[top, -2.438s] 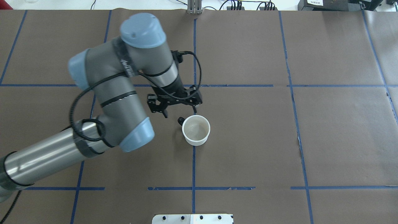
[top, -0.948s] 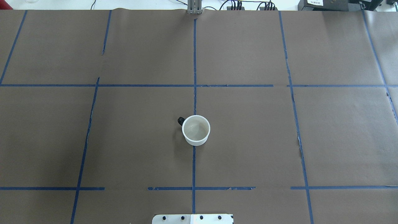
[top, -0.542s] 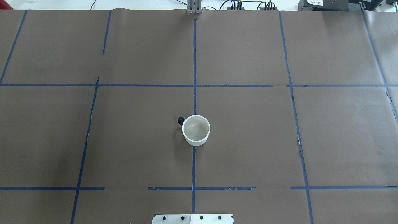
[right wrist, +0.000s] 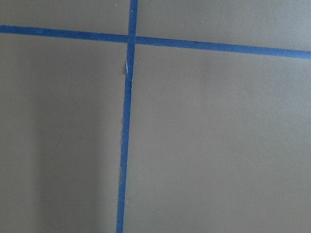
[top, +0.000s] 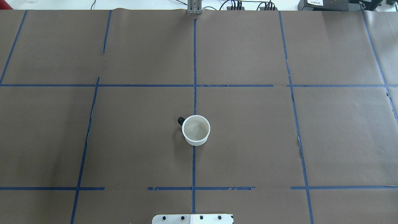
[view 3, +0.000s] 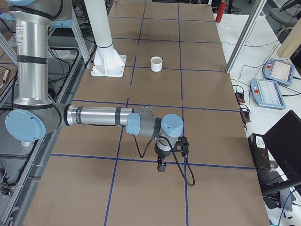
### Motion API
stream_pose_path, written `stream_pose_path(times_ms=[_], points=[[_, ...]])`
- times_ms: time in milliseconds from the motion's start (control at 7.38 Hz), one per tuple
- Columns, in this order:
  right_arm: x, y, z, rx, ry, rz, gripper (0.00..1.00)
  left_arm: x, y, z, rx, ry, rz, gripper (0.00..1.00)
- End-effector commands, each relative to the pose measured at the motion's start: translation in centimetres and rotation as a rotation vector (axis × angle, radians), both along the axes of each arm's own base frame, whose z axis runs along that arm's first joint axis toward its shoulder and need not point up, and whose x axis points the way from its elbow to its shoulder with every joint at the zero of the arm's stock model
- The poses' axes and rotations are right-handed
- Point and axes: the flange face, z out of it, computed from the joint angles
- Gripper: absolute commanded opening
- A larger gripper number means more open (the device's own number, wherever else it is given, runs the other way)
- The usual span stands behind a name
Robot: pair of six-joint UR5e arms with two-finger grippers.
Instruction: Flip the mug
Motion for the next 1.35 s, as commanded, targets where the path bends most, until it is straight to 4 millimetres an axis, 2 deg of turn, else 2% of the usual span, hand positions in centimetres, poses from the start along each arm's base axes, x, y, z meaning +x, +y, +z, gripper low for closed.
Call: stream_pose_path(times_ms=[0,1219], points=[[0.00,0.00,0.00,0.000,0.000,0.000,1.00,-0.13,-0.15,-0.29,0.017,-0.002,-0.016,1.00],[0.00,0.00,0.00,0.000,0.000,0.000,1.00,-0.22,-0.47,-0.79,0.040,-0.003,-0.016,1.00]])
